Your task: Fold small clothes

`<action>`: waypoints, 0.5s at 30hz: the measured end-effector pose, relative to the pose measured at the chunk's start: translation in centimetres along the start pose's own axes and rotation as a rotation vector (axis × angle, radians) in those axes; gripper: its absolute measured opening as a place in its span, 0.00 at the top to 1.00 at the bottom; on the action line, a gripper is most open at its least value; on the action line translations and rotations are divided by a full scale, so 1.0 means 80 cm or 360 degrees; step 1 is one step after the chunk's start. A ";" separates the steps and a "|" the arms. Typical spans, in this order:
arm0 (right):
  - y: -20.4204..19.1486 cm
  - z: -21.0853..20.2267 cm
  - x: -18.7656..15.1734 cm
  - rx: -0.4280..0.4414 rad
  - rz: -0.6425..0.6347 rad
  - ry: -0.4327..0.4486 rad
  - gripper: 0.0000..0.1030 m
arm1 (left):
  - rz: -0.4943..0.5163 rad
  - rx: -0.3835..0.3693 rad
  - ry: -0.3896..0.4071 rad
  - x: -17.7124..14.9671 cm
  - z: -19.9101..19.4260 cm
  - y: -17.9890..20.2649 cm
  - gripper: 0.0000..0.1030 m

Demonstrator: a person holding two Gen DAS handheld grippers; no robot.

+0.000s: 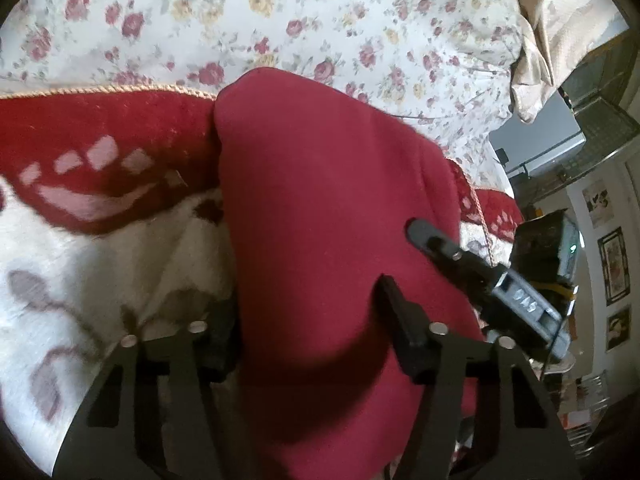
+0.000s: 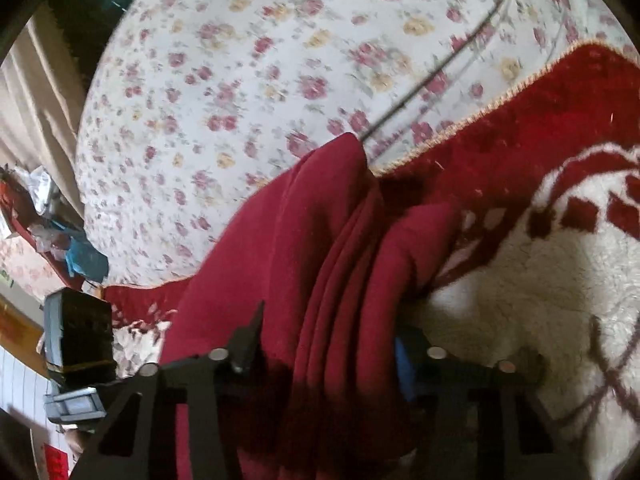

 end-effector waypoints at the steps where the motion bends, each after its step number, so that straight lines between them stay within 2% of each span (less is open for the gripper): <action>1: -0.006 -0.005 -0.001 0.0033 -0.0001 0.0007 0.55 | 0.0016 0.0010 0.0002 -0.004 -0.007 0.005 0.44; 7: -0.055 -0.027 -0.029 0.0135 -0.0014 -0.0073 0.55 | 0.0018 0.0055 0.0045 -0.046 -0.078 0.018 0.44; 12: -0.094 -0.029 -0.078 0.0234 -0.0040 -0.0159 0.56 | 0.0034 0.0196 0.0101 -0.109 -0.141 0.023 0.44; 15: -0.114 -0.024 -0.105 0.0270 -0.0082 -0.0217 0.56 | -0.0004 0.0249 0.0129 -0.148 -0.160 0.013 0.44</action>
Point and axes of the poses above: each gripper's, at about its wrist camera, not at the fingertips, and z roughly the way its jaws point, y to its right, x to its top, the point moved 1 cm from there along z, roughly the way its jaws point, and after that the axes turned 4 degrees about -y, right-handed, at the moved point
